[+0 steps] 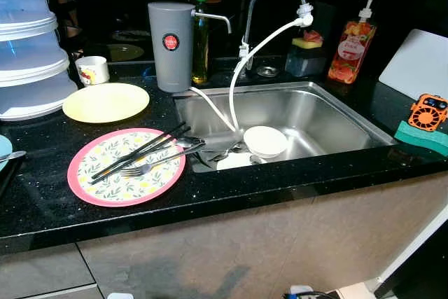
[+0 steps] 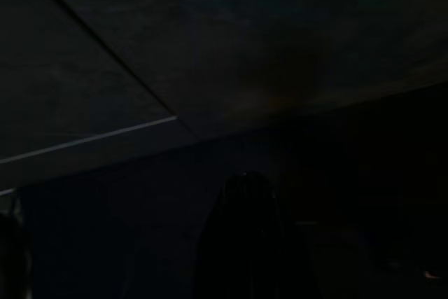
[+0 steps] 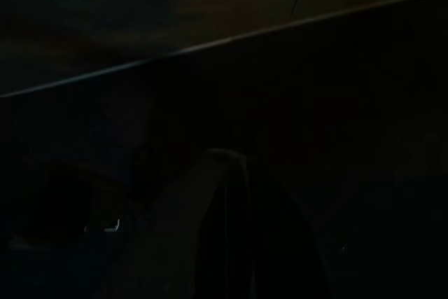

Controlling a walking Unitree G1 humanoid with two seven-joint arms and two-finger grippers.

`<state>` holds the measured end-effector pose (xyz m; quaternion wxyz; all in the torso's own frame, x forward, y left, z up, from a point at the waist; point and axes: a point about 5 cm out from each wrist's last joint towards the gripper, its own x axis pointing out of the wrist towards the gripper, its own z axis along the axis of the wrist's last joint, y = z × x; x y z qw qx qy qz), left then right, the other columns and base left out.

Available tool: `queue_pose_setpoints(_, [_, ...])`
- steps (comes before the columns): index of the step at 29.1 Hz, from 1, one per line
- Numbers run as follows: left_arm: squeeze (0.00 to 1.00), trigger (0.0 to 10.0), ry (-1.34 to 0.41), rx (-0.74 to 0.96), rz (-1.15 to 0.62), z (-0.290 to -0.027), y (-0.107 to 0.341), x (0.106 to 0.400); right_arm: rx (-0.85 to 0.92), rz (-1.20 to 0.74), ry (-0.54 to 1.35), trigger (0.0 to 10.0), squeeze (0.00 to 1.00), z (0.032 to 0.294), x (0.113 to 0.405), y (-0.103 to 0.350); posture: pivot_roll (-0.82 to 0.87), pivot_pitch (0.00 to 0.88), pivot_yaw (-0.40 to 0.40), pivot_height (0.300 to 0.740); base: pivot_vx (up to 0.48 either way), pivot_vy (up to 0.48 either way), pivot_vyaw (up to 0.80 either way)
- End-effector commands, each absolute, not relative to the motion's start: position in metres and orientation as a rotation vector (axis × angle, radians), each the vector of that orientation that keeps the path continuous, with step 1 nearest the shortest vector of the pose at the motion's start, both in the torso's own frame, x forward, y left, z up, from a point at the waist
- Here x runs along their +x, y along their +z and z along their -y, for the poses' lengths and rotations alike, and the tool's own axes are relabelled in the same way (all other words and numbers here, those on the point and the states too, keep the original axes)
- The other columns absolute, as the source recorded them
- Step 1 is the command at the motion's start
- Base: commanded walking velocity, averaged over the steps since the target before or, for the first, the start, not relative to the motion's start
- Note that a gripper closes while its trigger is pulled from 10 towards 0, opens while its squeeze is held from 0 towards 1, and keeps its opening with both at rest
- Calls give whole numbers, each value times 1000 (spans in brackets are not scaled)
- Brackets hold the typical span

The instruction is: Kitchen organization

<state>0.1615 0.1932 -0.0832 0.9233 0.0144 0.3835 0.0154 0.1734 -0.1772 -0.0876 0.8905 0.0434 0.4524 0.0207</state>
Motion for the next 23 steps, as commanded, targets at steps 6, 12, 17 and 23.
queue_pose_setpoints(6, [0, 10000, 111, 134, -839, -214, -85, 155, 101, -899, 71, 10000, 0, 175, 176, -85, 43, 2, -16, 740, 0, 0, 0])
queue_pose_setpoints(12, [0, 10000, 89, 113, -845, -213, -85, 155, 76, -893, 101, 10000, 0, 173, 180, -84, 42, 0, -9, 740, 0, 0, 0])
queue_pose_setpoints(17, [0, 10000, 99, 99, -861, -212, -86, 154, 62, -905, 133, 10000, 0, 168, 180, -84, 43, 1, -16, 740, 0, 0, 0])
queue_pose_setpoints(23, [0, 10000, 83, 94, -880, -206, -89, 152, 68, -896, 128, 10000, 0, 168, 182, -83, 40, 0, -14, 740, 0, 0, 0])
